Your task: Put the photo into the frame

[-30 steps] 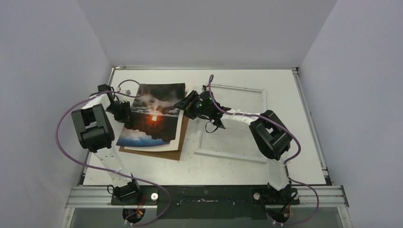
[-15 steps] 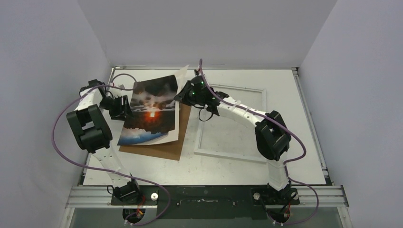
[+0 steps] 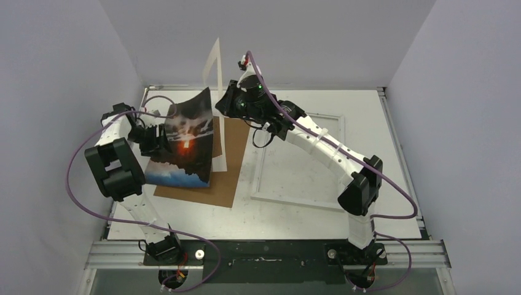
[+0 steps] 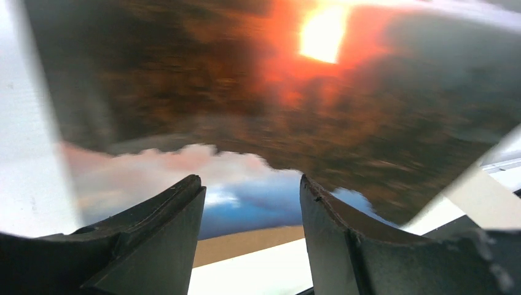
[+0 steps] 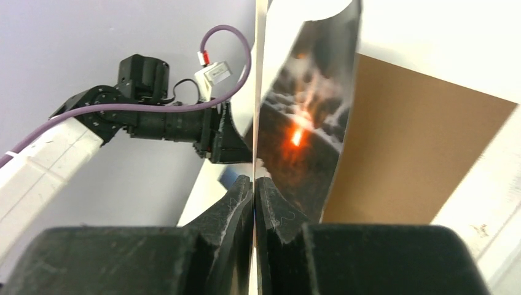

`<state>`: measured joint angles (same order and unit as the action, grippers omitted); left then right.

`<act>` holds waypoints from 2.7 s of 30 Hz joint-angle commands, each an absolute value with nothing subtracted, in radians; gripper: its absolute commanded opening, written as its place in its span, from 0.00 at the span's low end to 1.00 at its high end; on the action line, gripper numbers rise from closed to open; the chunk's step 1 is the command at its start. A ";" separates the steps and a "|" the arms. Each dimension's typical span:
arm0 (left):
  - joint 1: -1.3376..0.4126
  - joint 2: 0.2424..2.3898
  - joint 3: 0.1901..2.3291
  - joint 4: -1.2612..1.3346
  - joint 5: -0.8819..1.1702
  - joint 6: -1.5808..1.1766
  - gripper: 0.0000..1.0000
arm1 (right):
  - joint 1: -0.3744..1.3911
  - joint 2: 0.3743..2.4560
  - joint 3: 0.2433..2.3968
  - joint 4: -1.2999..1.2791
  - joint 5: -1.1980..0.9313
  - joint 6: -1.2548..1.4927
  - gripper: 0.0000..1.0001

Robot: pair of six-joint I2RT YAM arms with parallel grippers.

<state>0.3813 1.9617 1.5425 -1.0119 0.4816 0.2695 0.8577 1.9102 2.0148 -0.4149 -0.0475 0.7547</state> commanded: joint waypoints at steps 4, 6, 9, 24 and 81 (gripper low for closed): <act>0.382 1.944 1.469 -0.941 0.438 0.290 0.56 | 0.849 1.830 2.022 -0.514 0.046 0.695 0.05; 0.374 1.953 1.442 -0.920 0.420 0.293 0.56 | 0.843 1.815 2.041 -0.544 0.071 0.678 0.05; 0.359 1.980 1.408 -0.894 0.390 0.299 0.55 | 0.819 1.780 2.056 -0.572 0.078 0.666 0.05; 0.261 1.923 1.409 -0.895 0.422 0.256 0.53 | 0.609 1.561 1.899 -0.687 -0.168 0.708 0.05; 0.054 1.892 1.431 -0.861 0.402 0.163 0.56 | 0.051 1.455 1.270 -0.730 -0.354 0.381 0.27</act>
<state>0.0578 1.9297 1.4212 -0.8890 0.3996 0.1665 0.0528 1.4563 1.2675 -0.7422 -0.4263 0.4023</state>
